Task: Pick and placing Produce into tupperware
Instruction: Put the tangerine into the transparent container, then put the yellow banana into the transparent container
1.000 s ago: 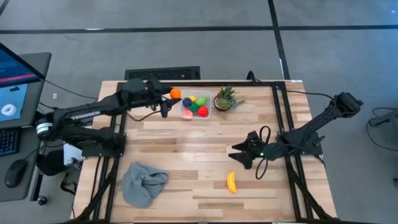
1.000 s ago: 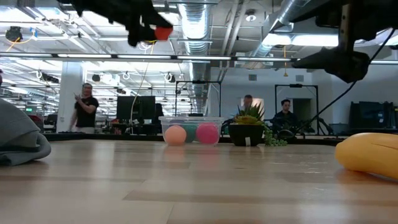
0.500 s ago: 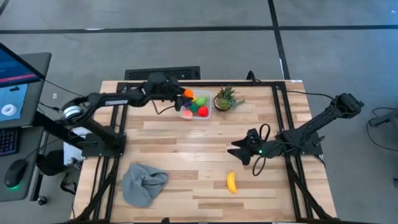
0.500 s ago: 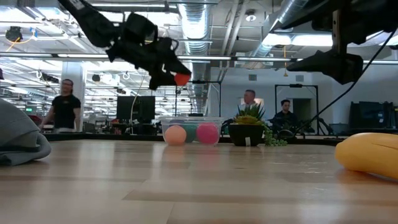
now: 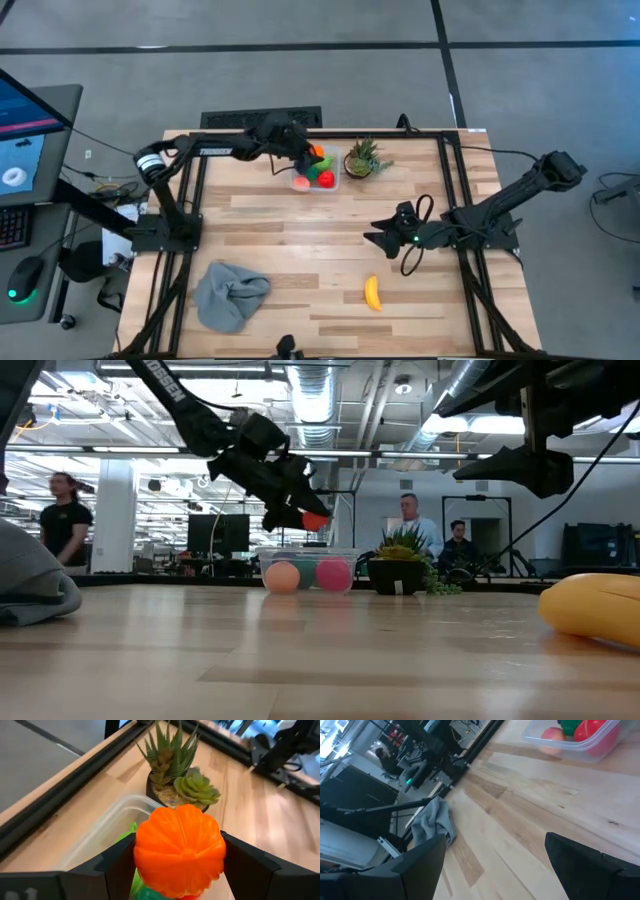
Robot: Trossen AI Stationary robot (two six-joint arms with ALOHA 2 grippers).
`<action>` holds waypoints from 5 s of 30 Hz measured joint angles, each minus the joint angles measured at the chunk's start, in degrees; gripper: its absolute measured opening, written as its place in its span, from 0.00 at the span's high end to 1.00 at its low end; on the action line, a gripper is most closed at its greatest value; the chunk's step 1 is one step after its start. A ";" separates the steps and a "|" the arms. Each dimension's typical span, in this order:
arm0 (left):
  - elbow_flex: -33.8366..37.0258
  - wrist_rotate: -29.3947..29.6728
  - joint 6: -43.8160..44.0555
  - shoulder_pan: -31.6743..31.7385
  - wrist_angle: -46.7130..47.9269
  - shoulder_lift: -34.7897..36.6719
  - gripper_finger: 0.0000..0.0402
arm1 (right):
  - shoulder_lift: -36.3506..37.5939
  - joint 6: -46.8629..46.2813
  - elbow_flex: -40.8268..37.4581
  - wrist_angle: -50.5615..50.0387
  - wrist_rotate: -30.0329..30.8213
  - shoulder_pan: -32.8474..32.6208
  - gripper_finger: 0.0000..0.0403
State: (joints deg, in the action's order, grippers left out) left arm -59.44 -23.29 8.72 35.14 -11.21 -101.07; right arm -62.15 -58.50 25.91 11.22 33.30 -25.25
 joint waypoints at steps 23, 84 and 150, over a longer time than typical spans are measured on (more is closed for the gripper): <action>-9.35 4.59 -4.29 0.92 13.71 -6.98 0.35 | 0.00 -0.02 0.04 -0.43 0.20 0.26 0.10; 10.45 10.94 -6.28 -14.26 49.94 41.76 0.29 | -21.54 -51.79 24.02 -33.99 -0.74 -24.50 0.21; 13.09 12.46 -1.55 -17.14 50.30 49.12 0.29 | -45.97 -52.01 46.01 -57.40 -20.24 -12.15 0.21</action>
State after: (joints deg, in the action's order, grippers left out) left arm -46.35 -10.83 7.16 18.00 39.09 -51.94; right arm -108.12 -110.51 71.92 -46.18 13.06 -37.40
